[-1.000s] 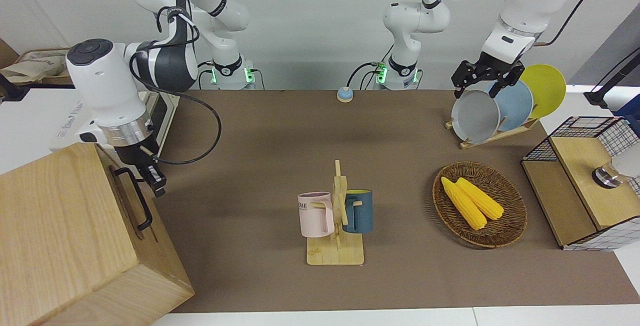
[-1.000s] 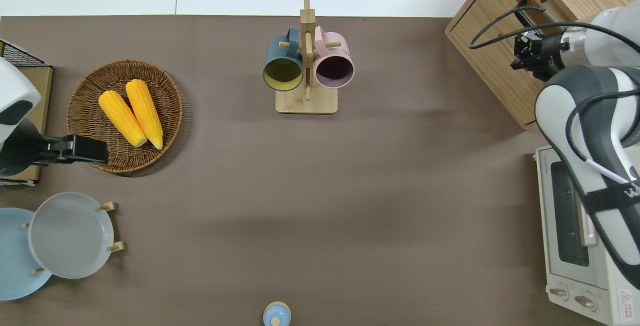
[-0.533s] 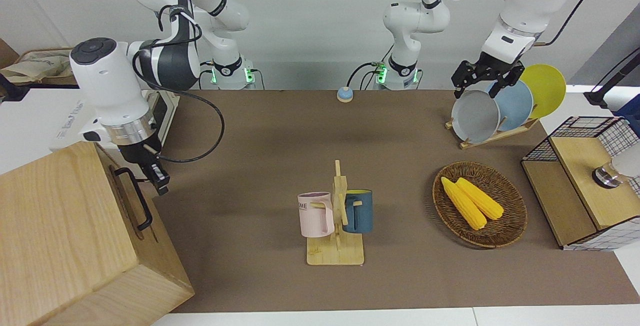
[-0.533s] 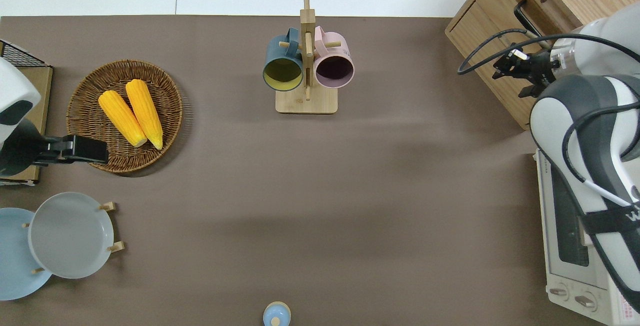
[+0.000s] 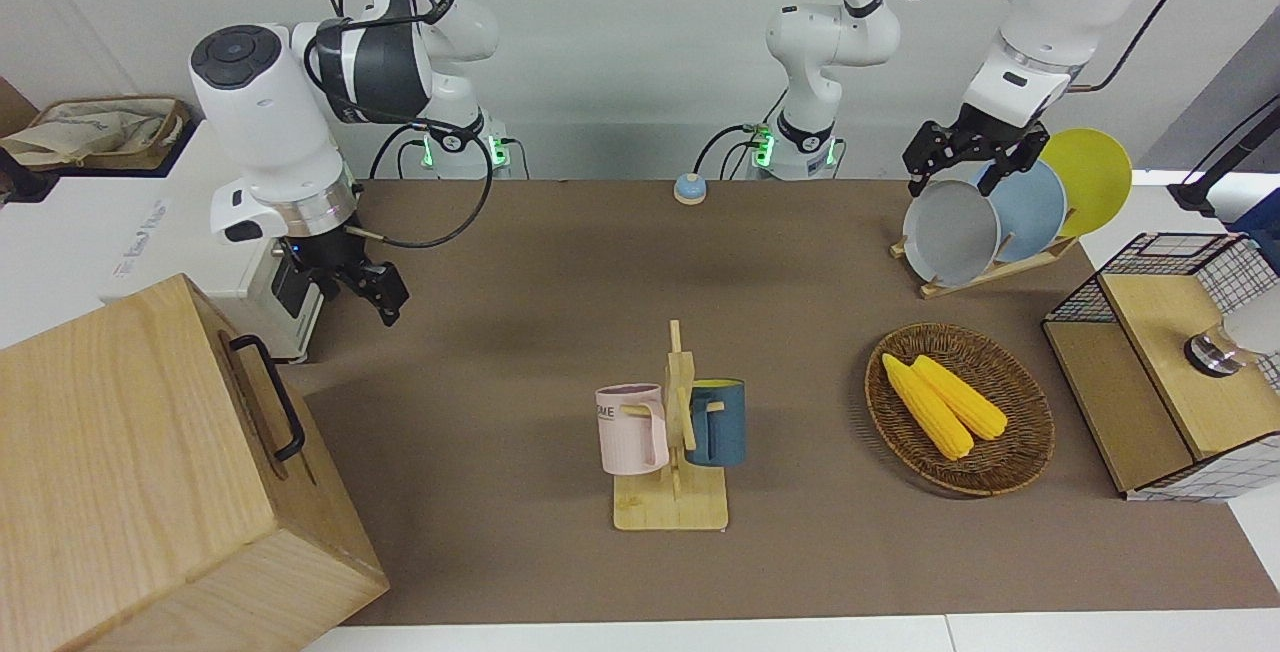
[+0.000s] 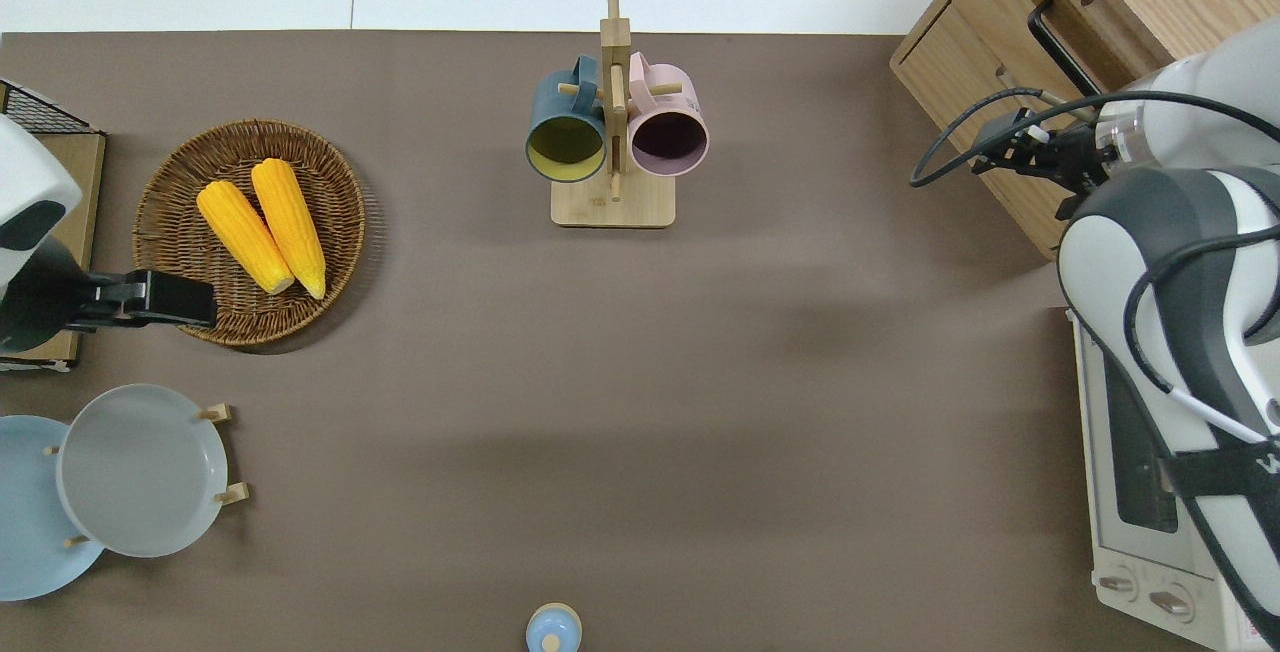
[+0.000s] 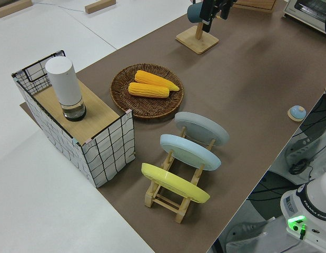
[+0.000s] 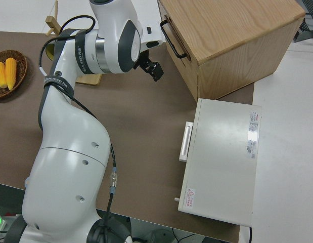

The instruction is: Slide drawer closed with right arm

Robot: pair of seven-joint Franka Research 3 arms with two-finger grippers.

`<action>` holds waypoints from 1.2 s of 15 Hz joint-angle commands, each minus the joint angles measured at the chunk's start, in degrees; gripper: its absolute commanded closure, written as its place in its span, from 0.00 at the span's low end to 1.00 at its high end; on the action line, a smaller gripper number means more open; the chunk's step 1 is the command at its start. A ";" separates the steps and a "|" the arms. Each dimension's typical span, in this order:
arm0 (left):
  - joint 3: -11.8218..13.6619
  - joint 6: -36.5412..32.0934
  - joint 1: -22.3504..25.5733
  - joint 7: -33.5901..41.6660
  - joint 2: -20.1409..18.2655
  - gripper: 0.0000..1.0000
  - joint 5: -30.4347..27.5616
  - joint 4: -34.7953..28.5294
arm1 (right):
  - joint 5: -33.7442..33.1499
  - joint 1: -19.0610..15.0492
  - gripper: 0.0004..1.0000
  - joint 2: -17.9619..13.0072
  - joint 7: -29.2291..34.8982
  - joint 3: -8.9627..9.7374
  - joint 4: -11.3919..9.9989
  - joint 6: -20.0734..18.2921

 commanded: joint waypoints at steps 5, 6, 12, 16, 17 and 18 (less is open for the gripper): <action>0.21 -0.82 -0.21 0.08 -0.48 0.00 0.73 0.12 | -1.35 2.44 0.02 -6.85 -8.36 -1.47 -3.94 -9.24; 0.21 -0.82 -0.21 0.08 -0.48 0.00 0.73 0.12 | -1.35 2.70 0.02 -7.56 -8.72 -1.56 -4.03 -10.21; 0.12 -0.82 -0.21 0.08 -0.48 0.00 0.73 0.12 | -1.26 4.20 0.02 -12.22 -12.41 -3.67 -4.20 -16.63; 0.21 -0.82 -0.21 0.08 -0.48 0.00 0.73 0.21 | -1.08 4.20 0.02 -13.71 -14.26 -3.67 -4.20 -18.04; 0.21 -0.82 -0.21 0.08 -0.48 0.00 0.73 0.12 | -1.08 4.20 0.02 -14.06 -14.26 -3.67 -4.20 -18.56; 0.21 -0.82 -0.21 0.08 -0.48 0.00 0.73 0.21 | -1.08 4.20 0.02 -14.24 -14.26 -3.67 -4.20 -19.70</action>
